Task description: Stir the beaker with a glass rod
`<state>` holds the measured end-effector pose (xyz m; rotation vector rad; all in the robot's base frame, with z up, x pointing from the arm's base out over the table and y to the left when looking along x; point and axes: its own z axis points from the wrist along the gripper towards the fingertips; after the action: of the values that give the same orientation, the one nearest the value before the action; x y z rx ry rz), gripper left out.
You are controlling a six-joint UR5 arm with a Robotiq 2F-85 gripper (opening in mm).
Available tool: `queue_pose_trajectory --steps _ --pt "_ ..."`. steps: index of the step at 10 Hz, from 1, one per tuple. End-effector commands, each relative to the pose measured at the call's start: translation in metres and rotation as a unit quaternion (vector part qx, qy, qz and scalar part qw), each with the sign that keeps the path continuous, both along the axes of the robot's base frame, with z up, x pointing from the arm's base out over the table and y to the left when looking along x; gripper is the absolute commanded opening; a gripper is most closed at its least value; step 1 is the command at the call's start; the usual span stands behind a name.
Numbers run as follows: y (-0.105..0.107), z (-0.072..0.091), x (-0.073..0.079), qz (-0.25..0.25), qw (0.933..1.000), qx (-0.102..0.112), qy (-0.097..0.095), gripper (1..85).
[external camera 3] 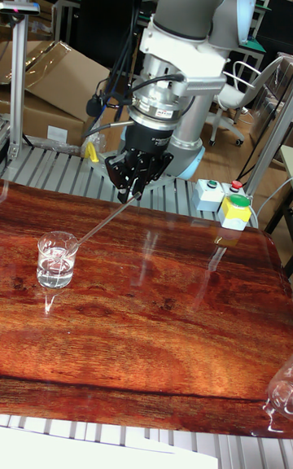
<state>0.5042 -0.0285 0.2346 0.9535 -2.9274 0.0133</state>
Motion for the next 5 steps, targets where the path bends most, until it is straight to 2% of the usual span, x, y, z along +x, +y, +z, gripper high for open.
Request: queue_pose_trajectory --steps 1,5 --pt "0.0068 0.0016 0.0032 -0.010 0.9999 0.004 0.000 34.3" --pt "0.0116 0.0047 0.0059 -0.030 0.9995 -0.007 -0.001 34.3"
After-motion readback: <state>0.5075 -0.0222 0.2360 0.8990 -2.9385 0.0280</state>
